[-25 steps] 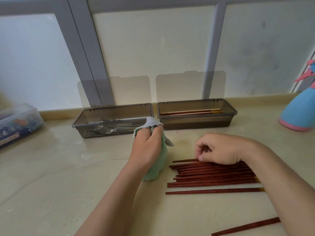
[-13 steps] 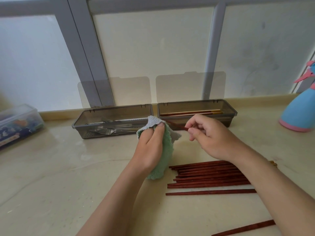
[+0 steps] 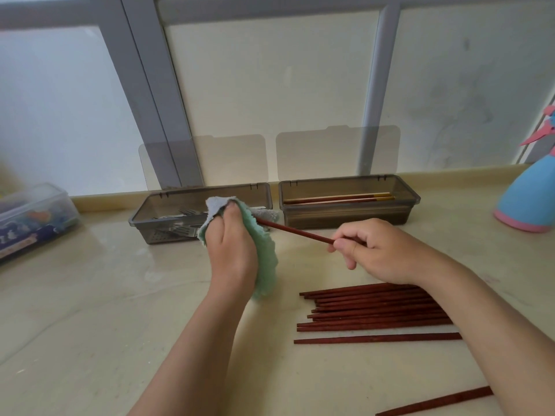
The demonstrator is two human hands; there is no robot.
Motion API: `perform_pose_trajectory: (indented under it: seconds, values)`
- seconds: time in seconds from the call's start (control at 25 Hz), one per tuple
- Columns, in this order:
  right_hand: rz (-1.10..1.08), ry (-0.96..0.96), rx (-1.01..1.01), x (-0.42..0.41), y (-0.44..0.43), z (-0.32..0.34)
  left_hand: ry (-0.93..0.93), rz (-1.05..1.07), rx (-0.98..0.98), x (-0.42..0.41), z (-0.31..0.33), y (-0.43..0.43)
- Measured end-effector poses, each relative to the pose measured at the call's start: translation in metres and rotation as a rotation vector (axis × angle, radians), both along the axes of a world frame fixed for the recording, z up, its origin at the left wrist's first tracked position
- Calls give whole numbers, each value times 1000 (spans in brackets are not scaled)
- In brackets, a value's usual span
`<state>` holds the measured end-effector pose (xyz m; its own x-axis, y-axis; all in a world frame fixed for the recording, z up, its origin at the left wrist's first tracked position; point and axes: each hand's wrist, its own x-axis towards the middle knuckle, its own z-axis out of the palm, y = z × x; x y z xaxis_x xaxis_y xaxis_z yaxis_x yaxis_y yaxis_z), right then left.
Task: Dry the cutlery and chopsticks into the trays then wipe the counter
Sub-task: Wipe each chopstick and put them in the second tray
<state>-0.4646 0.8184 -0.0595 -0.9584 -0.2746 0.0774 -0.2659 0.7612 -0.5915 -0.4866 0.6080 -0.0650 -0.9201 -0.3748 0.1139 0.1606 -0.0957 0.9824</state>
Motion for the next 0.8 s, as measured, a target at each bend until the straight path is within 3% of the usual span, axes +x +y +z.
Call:
perform_pose_trajectory:
  seconds: [0.32,0.48,0.6,0.8]
  values:
    - [127,8,-161,5,-24,-5,91,-278,-271,13,-14,19]
    - [63,-126,-147,3,-9,0,62,-176,-110,5,-6,9]
    - [20,-109,-131,3,-7,-2,-30,-71,8,2,-4,2]
    - [110,-1,-123,12,-36,-10,110,-361,-335,19,-12,27]
